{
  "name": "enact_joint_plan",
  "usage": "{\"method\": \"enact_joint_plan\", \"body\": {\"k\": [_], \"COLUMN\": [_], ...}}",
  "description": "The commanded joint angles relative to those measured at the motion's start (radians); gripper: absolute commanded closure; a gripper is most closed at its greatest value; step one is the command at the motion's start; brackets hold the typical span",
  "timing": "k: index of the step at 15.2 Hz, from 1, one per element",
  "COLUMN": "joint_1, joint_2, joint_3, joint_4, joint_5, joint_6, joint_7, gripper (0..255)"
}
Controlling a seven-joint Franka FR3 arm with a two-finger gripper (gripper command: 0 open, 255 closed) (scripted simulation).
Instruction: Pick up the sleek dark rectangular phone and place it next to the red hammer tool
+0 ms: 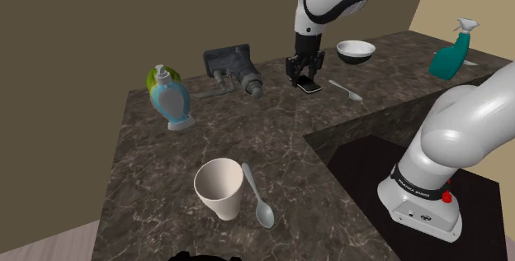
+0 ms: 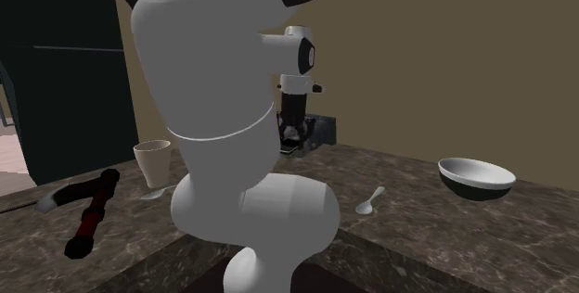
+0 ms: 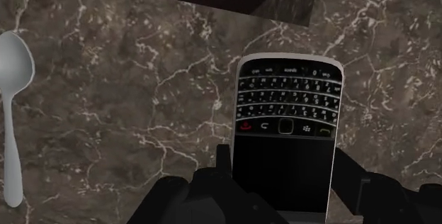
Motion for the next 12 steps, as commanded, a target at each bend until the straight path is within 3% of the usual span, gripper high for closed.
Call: {"method": "enact_joint_plan", "body": {"k": [1,12], "joint_1": [0.018,0.162], "joint_2": [-0.055,-0.325], "joint_3": [0.028,0.212], "joint_4": [-0.053,-0.226], "joint_5": [0.015,0.157], "joint_6": [0.000,-0.074], "joint_7": [0.037,0.267], "gripper": [255,255]}}
